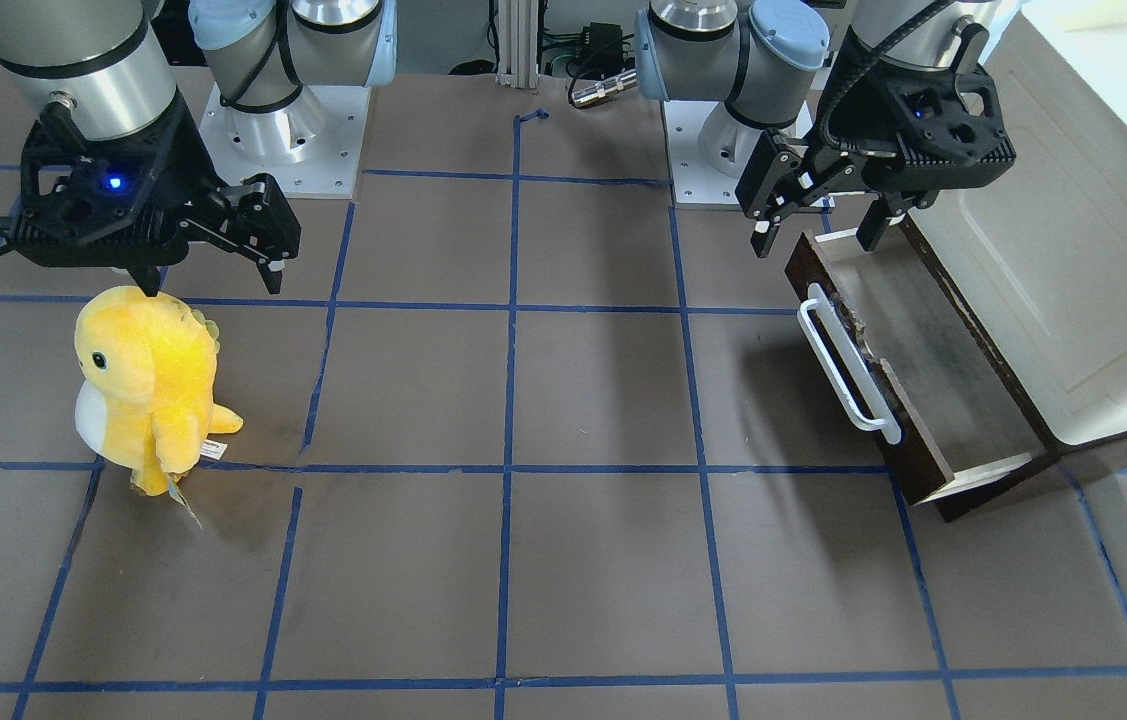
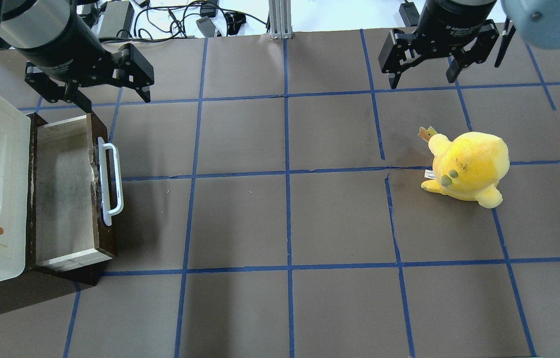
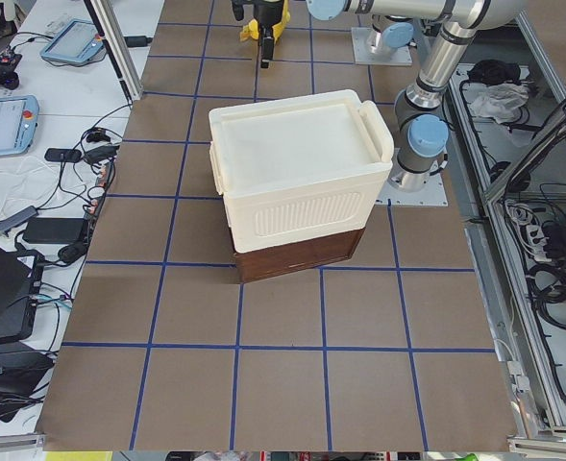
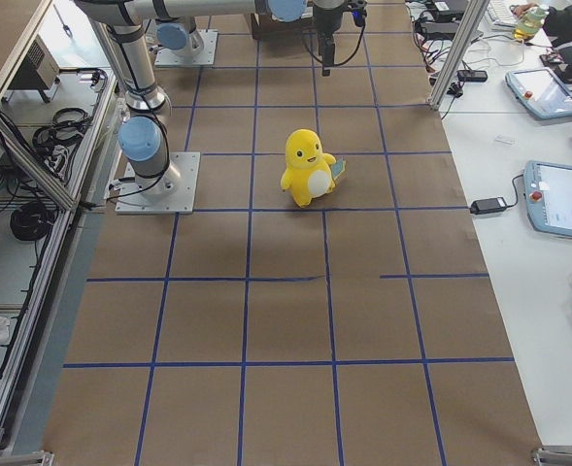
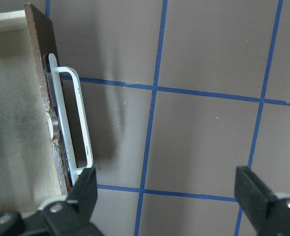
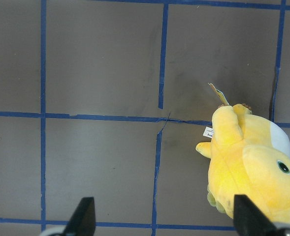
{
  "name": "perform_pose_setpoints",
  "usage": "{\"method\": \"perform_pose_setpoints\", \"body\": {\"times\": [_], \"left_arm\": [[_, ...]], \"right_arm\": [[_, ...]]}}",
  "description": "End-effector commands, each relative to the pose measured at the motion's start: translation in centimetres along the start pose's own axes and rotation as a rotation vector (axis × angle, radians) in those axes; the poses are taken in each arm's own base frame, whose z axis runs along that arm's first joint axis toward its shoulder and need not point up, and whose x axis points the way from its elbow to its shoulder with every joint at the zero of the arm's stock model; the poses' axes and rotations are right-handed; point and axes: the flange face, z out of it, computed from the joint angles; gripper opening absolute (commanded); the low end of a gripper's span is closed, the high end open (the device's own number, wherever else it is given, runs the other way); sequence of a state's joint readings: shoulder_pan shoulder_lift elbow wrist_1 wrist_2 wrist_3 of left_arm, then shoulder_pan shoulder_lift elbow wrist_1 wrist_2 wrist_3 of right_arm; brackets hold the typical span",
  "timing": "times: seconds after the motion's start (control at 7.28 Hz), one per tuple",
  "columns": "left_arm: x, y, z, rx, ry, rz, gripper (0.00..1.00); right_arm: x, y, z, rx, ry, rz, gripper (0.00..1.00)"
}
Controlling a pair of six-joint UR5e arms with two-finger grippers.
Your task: Pull drawer sideways
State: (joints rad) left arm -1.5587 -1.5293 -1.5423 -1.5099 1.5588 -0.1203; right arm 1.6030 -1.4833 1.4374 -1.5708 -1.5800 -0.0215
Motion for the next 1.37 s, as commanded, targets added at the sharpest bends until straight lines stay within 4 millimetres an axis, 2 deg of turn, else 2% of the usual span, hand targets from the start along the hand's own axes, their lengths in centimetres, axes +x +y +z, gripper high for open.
{"method": "perform_pose_setpoints", "body": {"times": [0.0,0.41,1.24], "left_arm": [[0.3,-0.5,0.0,0.021,-0.001,0.011,1.00],[0.1,0.2,0.6,-0.014,-0.013,0.060,1.00],[0.2,0.3,1.3,-0.026,-0.024,0.089,1.00]], "right_arm": [[0.0,0.0,0.0,0.000,0.000,0.000,1.00],[0.0,0.0,0.0,0.000,0.000,0.000,1.00],[0.0,0.0,0.0,0.000,0.000,0.000,1.00]]}}
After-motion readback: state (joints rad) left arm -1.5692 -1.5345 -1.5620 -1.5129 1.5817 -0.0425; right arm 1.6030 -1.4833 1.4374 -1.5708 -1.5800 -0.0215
